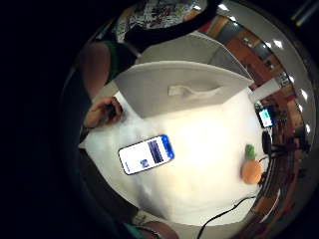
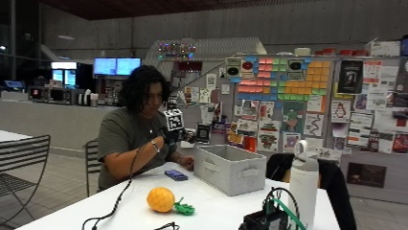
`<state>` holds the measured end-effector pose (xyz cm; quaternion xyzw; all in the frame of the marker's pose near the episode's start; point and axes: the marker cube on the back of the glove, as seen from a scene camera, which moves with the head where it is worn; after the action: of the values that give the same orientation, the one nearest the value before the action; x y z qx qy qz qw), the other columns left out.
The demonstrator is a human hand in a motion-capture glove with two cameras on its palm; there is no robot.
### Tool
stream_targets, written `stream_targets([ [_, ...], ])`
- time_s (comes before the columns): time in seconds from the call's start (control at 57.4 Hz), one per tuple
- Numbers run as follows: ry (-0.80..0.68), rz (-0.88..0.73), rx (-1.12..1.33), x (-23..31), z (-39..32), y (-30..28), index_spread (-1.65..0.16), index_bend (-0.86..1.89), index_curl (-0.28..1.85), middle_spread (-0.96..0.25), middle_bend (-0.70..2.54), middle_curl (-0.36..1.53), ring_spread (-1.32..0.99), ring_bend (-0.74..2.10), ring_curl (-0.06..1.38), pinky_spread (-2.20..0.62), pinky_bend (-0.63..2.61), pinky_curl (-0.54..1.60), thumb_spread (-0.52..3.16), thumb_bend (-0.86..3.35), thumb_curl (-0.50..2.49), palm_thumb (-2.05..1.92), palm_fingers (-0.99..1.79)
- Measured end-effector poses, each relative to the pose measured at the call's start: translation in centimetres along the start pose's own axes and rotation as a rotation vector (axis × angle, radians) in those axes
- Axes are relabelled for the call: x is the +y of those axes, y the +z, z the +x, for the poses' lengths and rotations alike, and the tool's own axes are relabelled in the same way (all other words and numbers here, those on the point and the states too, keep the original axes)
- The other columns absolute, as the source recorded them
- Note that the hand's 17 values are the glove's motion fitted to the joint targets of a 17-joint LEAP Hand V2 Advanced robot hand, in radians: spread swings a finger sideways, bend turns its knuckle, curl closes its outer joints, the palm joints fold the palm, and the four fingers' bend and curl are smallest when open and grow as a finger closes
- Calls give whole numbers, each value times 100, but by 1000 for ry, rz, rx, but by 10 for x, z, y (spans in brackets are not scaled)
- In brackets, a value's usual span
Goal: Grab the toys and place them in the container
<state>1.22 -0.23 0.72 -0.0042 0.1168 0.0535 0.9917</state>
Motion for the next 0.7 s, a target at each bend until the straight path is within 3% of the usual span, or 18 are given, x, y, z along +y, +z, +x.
stream_targets([
  [0.105,36,-23,53,-1,-2,4,-26,29,13,-10,17,5,-16,40,10,-2,45,15,84,7,4,7,53],
  [0.157,-57,-34,-142,1,-15,-1,-30,29,15,-12,17,6,-19,42,12,-2,48,18,100,7,6,6,52],
  [0.227,-114,-46,-159,2,-19,2,-34,29,17,-14,17,7,-22,45,13,-3,49,20,116,7,9,5,51],
  [0.279,-100,-55,-63,1,-19,7,-36,30,19,-14,17,8,-24,46,14,-3,50,21,124,7,11,5,51],
  [0.349,98,-58,290,-3,23,12,-38,31,21,-15,18,10,-25,48,14,-4,51,22,132,6,13,4,50],
  [0.453,-56,-40,-171,-1,-10,-3,-40,31,23,-16,18,12,-27,49,15,-4,52,24,140,6,16,3,49],
  [0.558,-89,-48,-126,4,-3,-2,-42,32,25,-16,18,14,-28,51,16,-4,53,25,144,5,18,2,48],
  [0.697,110,-23,-112,13,39,-7,-43,32,28,-17,19,17,-29,53,17,-5,54,26,147,3,21,2,46],
])
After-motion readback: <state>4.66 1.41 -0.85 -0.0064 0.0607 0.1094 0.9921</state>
